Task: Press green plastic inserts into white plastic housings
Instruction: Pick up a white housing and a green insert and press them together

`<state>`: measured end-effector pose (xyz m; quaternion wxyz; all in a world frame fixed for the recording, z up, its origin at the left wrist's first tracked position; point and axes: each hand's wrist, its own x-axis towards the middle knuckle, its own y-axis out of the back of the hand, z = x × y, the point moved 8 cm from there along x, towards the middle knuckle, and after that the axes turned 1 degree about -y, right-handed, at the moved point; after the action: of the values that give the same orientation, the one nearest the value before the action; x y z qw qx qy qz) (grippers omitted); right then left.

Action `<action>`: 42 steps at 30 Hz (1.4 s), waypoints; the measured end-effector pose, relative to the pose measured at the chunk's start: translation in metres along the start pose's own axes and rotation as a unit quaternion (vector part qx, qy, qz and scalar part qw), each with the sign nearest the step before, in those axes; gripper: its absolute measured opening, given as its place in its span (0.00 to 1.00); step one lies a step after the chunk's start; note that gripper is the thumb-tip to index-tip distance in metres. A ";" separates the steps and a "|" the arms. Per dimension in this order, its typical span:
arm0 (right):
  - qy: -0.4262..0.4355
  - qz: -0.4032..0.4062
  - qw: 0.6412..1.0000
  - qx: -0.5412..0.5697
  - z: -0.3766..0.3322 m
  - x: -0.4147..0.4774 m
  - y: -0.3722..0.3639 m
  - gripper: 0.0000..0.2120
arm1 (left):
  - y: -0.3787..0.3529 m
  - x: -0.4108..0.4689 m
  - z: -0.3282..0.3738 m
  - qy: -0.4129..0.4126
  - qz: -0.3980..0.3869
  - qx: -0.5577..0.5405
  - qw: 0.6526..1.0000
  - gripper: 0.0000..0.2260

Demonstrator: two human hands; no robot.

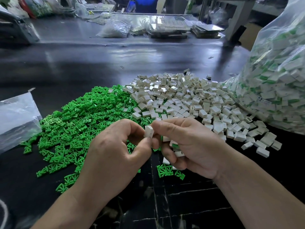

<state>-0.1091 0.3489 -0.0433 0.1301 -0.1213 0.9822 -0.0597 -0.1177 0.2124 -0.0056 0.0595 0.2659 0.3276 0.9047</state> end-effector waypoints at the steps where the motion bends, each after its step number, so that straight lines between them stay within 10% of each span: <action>1: 0.002 -0.001 1.000 -0.002 -0.001 0.000 -0.001 0.11 | 0.000 -0.001 0.001 -0.008 -0.001 0.007 1.000 0.08; 8: -0.033 -0.001 0.999 -0.017 0.004 -0.001 -0.004 0.14 | -0.001 0.002 0.008 -0.076 -0.032 -0.002 0.997 0.11; 20: -0.025 -0.061 0.990 0.123 0.003 -0.001 -0.011 0.07 | -0.006 0.000 0.000 0.047 -0.040 -0.279 0.958 0.08; 26: -0.002 0.028 0.994 0.110 -0.002 0.000 0.008 0.07 | 0.009 0.005 -0.044 0.111 -0.071 0.032 0.991 0.18; 30: 0.007 0.048 0.994 0.100 -0.003 0.000 0.012 0.06 | -0.015 -0.002 -0.048 0.058 -0.208 0.235 0.948 0.27; 38: 0.008 0.053 0.994 0.094 -0.002 0.001 0.011 0.10 | -0.016 0.005 -0.028 -0.037 -0.144 0.249 0.957 0.06; 42: 0.009 0.061 0.993 0.100 -0.001 0.002 0.013 0.10 | -0.016 0.004 -0.020 -0.061 -0.122 0.223 0.965 0.10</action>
<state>-0.1148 0.3611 -0.0444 0.1366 -0.0466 0.9780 -0.1505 -0.1325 0.2146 -0.0264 0.1288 0.2853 0.5468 0.7765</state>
